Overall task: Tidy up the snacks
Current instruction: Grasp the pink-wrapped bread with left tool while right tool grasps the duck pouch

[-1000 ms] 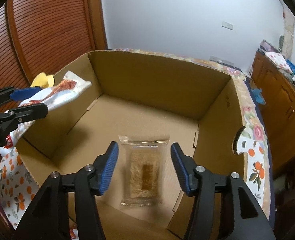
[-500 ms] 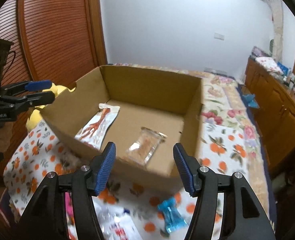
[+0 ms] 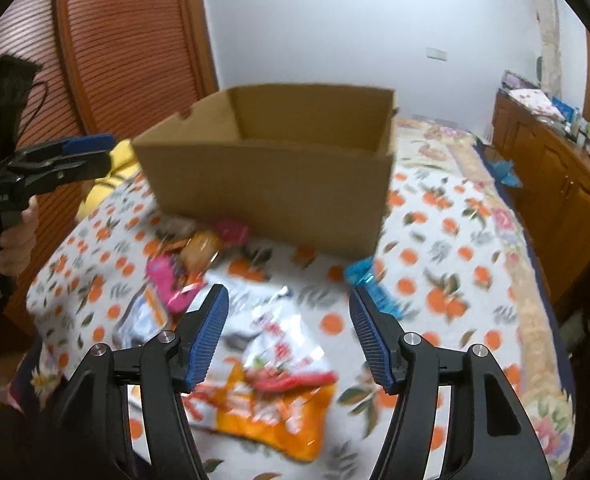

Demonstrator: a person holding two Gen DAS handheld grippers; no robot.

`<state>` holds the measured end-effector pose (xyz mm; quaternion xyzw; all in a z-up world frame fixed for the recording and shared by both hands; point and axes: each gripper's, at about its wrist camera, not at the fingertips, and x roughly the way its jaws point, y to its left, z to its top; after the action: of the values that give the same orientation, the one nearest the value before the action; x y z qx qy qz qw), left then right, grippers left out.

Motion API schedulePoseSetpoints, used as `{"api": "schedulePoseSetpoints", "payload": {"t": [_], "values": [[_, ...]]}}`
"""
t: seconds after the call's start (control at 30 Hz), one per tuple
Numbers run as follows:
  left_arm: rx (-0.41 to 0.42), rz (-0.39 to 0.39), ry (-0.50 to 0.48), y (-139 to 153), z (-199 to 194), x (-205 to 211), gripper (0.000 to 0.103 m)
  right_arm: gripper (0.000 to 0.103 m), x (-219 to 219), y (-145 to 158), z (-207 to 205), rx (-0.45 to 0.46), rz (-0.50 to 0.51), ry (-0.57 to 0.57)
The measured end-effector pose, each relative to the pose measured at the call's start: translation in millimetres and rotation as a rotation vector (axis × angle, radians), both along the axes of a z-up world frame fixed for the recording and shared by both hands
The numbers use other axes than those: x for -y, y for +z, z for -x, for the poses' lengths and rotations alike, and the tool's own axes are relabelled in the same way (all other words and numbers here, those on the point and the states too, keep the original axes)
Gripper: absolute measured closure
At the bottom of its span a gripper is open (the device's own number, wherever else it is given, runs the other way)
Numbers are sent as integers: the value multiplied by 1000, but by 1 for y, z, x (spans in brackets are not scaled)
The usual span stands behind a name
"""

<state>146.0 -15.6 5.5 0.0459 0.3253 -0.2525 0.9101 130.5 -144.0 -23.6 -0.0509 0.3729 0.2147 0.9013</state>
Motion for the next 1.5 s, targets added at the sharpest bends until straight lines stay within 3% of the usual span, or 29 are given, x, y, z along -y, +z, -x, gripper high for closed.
{"api": "schedulePoseSetpoints", "payload": {"t": [0.4, 0.77, 1.0, 1.17, 1.5], "values": [[-124, -1, -5, -53, -4, 13, 20, 39, -8, -46, -12, -102, 50, 28], [-187, -17, 6, -73, -19, 22, 32, 45, 10, -63, -33, -143, 74, -6], [-193, -58, 29, -81, -29, 34, 32, 44, 11, -64, -35, -96, 116, -16], [-201, -91, 54, -82, -34, 38, 40, 44, 13, -65, -34, -76, 113, -23], [-215, -163, 74, -85, -54, 58, 40, 43, 10, -66, -30, -59, 122, -41]]}}
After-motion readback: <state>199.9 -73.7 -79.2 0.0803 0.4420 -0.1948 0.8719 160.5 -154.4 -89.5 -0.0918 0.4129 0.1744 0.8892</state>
